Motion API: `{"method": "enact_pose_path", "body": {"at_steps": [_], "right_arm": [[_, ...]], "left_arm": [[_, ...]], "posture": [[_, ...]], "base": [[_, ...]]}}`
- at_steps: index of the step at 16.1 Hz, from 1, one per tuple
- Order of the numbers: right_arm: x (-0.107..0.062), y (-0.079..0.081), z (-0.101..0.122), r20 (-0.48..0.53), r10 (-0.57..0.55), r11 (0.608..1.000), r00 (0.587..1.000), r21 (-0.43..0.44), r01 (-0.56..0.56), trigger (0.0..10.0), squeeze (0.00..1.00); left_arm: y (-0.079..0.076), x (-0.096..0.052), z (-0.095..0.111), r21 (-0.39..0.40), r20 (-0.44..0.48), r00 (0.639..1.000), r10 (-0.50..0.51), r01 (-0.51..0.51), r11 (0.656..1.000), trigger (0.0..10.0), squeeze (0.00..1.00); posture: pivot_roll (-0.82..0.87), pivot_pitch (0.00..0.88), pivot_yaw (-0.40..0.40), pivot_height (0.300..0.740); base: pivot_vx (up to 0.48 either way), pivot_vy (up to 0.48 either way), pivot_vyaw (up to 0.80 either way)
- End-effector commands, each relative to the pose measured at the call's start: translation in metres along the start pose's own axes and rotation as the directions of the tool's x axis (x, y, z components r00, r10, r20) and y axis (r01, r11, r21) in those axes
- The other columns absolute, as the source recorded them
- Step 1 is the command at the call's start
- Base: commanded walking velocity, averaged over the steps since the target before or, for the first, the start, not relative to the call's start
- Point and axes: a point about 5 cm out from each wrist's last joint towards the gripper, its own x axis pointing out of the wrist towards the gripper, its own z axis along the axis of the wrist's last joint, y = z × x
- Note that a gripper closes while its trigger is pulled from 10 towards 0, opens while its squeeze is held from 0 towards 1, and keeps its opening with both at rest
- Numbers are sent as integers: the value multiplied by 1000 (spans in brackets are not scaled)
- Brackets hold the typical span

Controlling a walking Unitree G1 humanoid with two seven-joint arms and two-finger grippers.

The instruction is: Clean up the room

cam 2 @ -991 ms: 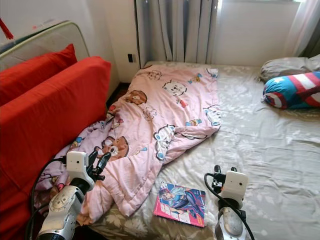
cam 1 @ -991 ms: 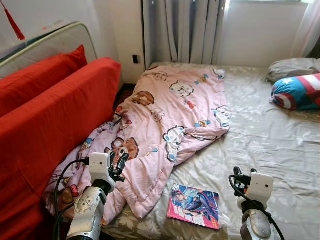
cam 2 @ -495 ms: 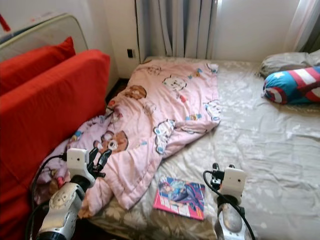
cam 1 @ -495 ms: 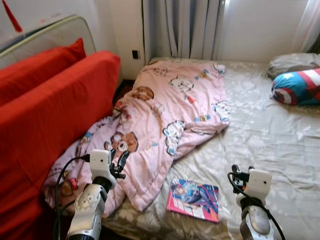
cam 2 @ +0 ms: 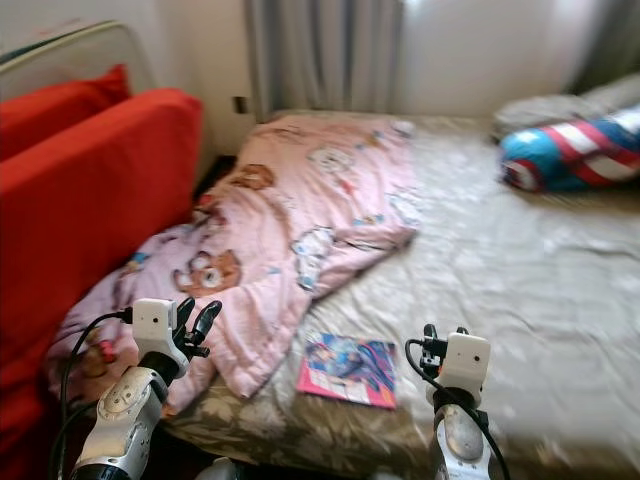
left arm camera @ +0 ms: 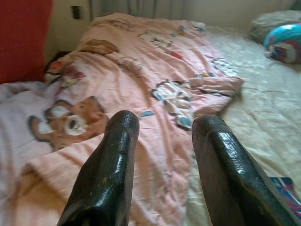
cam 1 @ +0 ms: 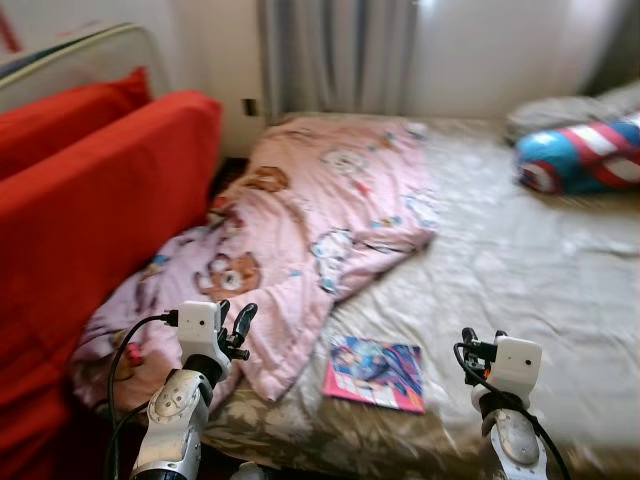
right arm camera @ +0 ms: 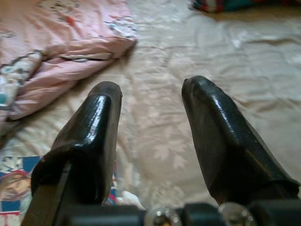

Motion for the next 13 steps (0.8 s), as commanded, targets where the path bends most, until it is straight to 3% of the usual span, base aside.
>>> {"method": "enact_pose_path", "body": {"at_steps": [1,7,13], "right_arm": [[3,1,0,-11,3,1000,1000,-2,-3,10000,0],[3,7,-4,-55,35,999,998,-3,-35,10000,0],[2,10,-3,-36,54,999,998,5,-54,10000,0]], "left_arm": [[1,0,2,6,-1,1000,0,0,1000,10000,0],[1,0,1,5,-8,1000,-2,2,1000,10000,0],[-2,1,1,2,-12,1000,-14,14,1000,10000,0]], "posture": [[-87,38,22,663],[-90,32,25,663],[-94,29,30,663]], "base": [[0,0,0],[0,0,0],[0,0,0]]}}
